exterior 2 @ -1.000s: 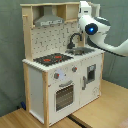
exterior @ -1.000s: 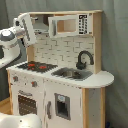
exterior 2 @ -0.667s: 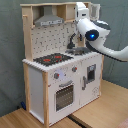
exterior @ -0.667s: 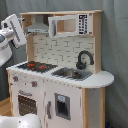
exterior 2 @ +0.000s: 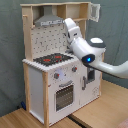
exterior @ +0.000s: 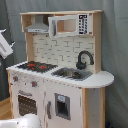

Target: Play with the kitchen

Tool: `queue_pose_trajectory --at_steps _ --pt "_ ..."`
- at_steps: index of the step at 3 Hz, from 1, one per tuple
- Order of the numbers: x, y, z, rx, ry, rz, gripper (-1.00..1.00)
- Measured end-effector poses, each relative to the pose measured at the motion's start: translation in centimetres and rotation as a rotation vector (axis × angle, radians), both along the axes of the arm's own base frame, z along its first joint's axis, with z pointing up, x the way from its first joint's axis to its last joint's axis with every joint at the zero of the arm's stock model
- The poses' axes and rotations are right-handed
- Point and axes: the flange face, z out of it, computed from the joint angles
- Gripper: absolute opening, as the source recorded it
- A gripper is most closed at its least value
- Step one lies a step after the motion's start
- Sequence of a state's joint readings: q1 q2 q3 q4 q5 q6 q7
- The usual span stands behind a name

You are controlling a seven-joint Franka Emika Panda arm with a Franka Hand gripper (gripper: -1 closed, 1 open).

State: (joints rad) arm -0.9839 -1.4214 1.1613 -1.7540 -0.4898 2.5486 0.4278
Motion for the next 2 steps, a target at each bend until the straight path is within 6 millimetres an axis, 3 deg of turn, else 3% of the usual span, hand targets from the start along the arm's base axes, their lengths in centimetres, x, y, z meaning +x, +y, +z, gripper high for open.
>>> queue_pose_trajectory --at_steps 2 --pt "-3.3 6.1 -9.5 -0.268 0.019 0.084 1.0"
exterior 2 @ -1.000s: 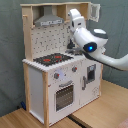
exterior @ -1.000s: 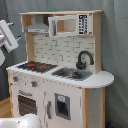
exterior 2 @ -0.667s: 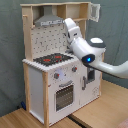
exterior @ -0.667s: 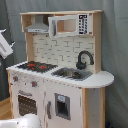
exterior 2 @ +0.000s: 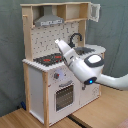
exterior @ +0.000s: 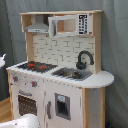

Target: Play with the kitchen

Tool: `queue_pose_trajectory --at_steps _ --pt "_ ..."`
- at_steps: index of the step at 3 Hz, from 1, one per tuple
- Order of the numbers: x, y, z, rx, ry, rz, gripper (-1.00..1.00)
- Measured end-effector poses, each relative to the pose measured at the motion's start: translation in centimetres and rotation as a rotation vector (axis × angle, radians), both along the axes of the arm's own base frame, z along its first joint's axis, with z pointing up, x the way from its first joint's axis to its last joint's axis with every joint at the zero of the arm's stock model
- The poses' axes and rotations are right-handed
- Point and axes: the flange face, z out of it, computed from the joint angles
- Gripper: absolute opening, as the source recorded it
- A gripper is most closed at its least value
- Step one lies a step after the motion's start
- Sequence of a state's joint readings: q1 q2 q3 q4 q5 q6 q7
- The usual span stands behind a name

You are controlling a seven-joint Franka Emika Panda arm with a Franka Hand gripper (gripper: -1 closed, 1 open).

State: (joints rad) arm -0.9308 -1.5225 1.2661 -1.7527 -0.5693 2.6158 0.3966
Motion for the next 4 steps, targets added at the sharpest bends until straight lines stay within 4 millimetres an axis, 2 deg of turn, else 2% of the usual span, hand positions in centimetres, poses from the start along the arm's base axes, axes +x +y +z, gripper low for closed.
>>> queue_pose_trajectory --at_steps 1,2,4 --pt "-1.2 1.0 -4.1 -0.09 0.033 0.011 1.0" --pt "-1.6 0.8 -8.5 -0.166 0.082 0.012 1.0" --pt "-3.0 -1.2 -17.0 -0.256 0.226 0.039 1.0"
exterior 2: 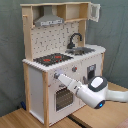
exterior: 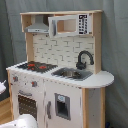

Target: Play with the kitchen

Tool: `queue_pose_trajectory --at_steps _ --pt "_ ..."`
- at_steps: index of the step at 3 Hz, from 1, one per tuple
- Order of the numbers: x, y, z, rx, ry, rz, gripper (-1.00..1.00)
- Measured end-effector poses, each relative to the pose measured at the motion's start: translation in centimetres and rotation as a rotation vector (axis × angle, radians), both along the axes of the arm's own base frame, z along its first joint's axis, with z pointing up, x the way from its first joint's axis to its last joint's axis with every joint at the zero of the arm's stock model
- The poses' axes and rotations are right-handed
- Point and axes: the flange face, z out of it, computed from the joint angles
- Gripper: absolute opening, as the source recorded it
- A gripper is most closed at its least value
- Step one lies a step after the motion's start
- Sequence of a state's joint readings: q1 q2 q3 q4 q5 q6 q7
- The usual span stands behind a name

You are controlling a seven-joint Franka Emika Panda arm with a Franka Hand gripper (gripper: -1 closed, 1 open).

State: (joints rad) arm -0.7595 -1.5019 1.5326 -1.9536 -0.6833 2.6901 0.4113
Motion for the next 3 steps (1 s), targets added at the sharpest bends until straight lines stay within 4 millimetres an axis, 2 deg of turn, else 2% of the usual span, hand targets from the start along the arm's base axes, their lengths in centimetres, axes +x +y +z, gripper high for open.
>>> queue_pose_trajectory --at_steps 3 --pt "0.0 -5.0 -7.0 0.171 0.119 -0.003 1.0"
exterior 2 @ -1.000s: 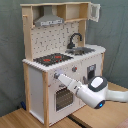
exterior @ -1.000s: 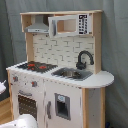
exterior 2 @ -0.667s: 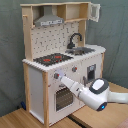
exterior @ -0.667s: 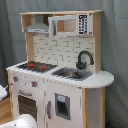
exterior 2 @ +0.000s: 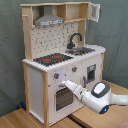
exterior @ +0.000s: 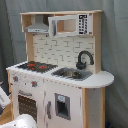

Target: Play with the kitchen

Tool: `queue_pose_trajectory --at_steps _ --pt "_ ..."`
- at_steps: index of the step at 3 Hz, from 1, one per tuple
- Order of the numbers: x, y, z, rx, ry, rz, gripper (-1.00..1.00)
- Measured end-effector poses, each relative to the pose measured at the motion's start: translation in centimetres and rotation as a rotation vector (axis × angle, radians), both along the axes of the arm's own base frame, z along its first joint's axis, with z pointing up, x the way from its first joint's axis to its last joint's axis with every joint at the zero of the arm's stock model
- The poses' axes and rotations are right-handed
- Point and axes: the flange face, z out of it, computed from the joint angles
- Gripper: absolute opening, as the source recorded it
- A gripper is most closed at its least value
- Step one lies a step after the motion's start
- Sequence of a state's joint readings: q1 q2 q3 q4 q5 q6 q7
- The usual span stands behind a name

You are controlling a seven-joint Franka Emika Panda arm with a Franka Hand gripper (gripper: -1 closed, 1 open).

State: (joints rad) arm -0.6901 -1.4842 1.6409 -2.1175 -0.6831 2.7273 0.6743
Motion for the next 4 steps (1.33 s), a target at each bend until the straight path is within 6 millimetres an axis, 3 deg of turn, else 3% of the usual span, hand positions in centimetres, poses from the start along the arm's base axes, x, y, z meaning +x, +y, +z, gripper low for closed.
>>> queue_pose_trajectory --at_steps 2,4 --pt "2.5 -4.6 0.0 0.162 0.015 -0.045 1.0" --pt "3.3 -7.3 -2.6 0.302 0.03 -0.05 1.0"
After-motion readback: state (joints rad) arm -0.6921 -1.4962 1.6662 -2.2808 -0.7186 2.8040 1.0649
